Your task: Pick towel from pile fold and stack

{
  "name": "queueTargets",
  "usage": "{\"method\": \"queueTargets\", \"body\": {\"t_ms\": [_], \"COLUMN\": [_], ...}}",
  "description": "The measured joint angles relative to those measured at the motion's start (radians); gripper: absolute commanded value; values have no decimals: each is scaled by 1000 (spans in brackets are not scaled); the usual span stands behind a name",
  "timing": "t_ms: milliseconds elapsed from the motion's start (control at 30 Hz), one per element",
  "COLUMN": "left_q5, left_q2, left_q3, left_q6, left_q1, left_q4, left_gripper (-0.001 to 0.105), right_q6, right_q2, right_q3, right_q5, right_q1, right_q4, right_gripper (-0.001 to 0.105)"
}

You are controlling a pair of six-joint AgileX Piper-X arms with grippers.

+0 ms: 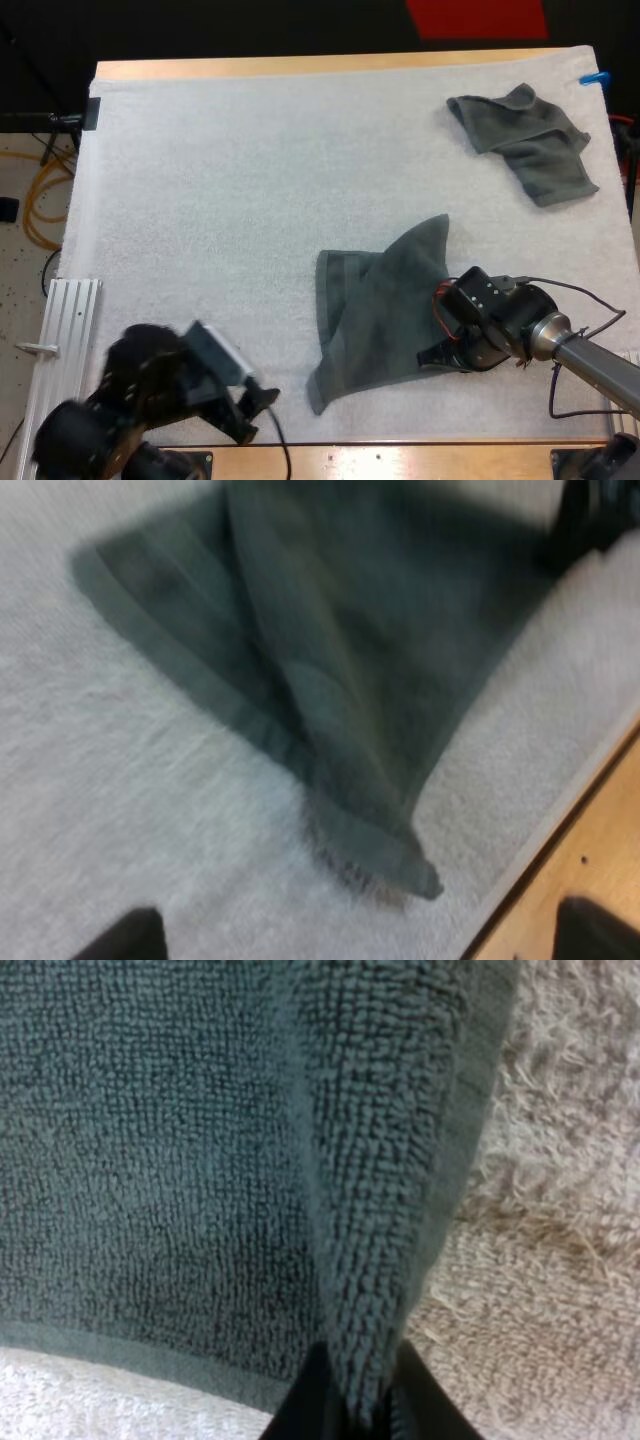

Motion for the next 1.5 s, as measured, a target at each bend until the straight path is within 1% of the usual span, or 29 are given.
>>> {"method": "queueTargets", "body": {"t_ms": [200,267,367,467,567,667,733,800,900,967,1000,1067,1100,1167,1300,1400,1500], "left_q5": [-112,-173,-246,-261,-263,-264,-264,-264,-266,-266,-266,-273,-278,-285,-312,-340,-341], "left_q2": [209,290,404,508,600,667,702,740,793,828,840,857,857,853,811,748,675], "left_q3": [0,0,0,0,0,0,0,0,0,0,0,0,0,-6,-56,-119,-186], "left_q6": [-4,-23,-73,-131,-194,-251,-268,-276,-277,-277,-279,-289,-294,-300,-300,-301,-302], "left_q1": [-228,-303,-387,-438,-470,-474,-474,-474,-474,-474,-474,-474,-474,-474,-474,-466,-435], "left_q4": [-33,-63,-107,-161,-211,-255,-281,-292,-294,-294,-294,-294,-294,-291,-257,-204,-175], "left_gripper": [73,73,73,73,73,73,72,68,57,47,45,27,21,0,0,0,0], "right_q6": [0,0,5,5,5,5,5,5,5,5,5,5,5,5,-28,-52,-64], "right_q2": [0,0,0,0,0,0,0,0,0,0,0,0,0,0,-26,-109,-222], "right_q3": [0,0,0,0,0,0,0,0,0,0,0,0,0,0,0,-27,-100], "right_q5": [0,0,0,0,3,4,7,7,7,7,7,7,7,8,37,123,222], "right_q1": [0,0,0,0,0,0,0,0,0,0,0,0,0,0,0,0,0], "right_q4": [0,0,0,0,0,0,0,0,0,0,0,0,0,0,0,17,24], "right_gripper": [1,1,1,1,1,1,1,1,1,1,1,1,1,1,1,1,1]}}
